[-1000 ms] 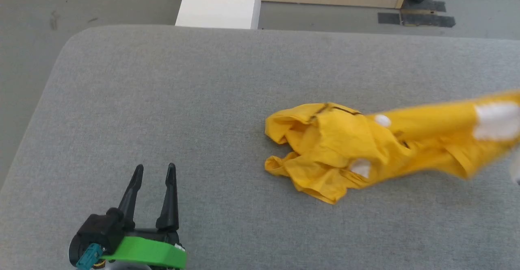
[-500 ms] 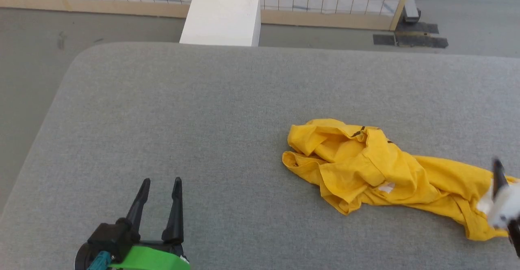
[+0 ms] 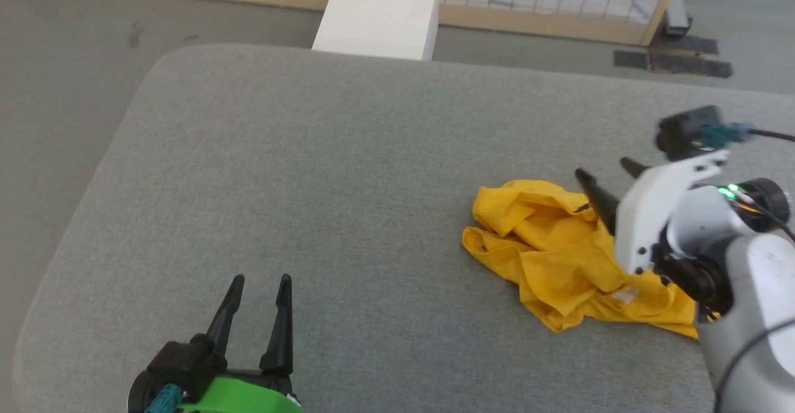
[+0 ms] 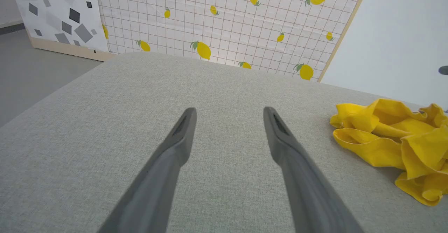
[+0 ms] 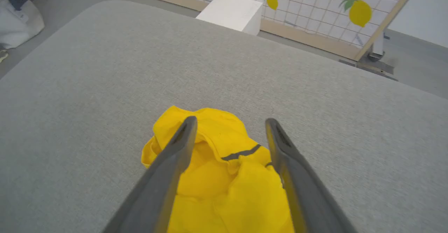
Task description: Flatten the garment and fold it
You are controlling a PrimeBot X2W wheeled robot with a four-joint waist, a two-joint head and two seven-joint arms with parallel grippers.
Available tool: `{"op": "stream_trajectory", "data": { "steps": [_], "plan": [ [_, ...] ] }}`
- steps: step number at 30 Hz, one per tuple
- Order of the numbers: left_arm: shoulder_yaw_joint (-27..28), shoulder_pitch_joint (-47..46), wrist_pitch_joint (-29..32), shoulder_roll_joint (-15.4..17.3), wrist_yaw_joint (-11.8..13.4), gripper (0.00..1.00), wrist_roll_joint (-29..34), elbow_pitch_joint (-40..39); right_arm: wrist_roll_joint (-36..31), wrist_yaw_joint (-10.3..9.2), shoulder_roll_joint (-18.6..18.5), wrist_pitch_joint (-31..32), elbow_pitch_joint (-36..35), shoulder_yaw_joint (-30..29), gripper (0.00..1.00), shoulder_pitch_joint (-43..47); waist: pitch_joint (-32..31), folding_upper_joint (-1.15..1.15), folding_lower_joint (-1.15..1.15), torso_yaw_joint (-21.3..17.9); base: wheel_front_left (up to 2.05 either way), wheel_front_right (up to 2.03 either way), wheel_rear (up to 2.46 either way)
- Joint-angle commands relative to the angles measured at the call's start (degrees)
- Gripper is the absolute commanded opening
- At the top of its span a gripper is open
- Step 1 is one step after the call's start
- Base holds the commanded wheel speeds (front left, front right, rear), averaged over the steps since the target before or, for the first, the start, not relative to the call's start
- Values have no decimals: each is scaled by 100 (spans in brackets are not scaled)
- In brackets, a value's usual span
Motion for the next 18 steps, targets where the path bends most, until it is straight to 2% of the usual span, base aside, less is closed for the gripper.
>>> {"op": "stream_trajectory", "data": {
  "steps": [1,4,11,12,13,14,18],
  "plan": [
    [-18,-101,-23,-26,-27,100,-84,15,-14,-8,-106,161,146,163,100,-184,230,0,0,212,0,0,0],
    [-55,-204,-23,-29,-30,100,-128,34,-76,-8,-309,411,511,563,100,-488,414,0,0,344,0,0,0],
    [-174,-512,-23,-38,-37,100,-240,99,-280,-8,-393,812,1523,787,100,-931,765,0,0,604,0,0,0],
    [-192,-559,-23,-40,-38,100,-258,118,-306,-8,-366,914,1705,726,45,-961,792,0,0,640,0,0,0],
    [-198,-591,-23,-40,-39,100,-269,134,-322,-8,-337,986,1825,677,4,-985,802,0,0,664,0,0,0],
    [-196,-618,-23,-41,-40,100,-284,147,-355,-8,-305,1055,1937,638,0,-1018,801,0,0,679,0,0,0],
    [-187,-625,-23,-44,-41,100,-295,200,-410,-8,-208,897,2017,455,0,-1173,702,0,0,695,0,0,0]
  ]
}}
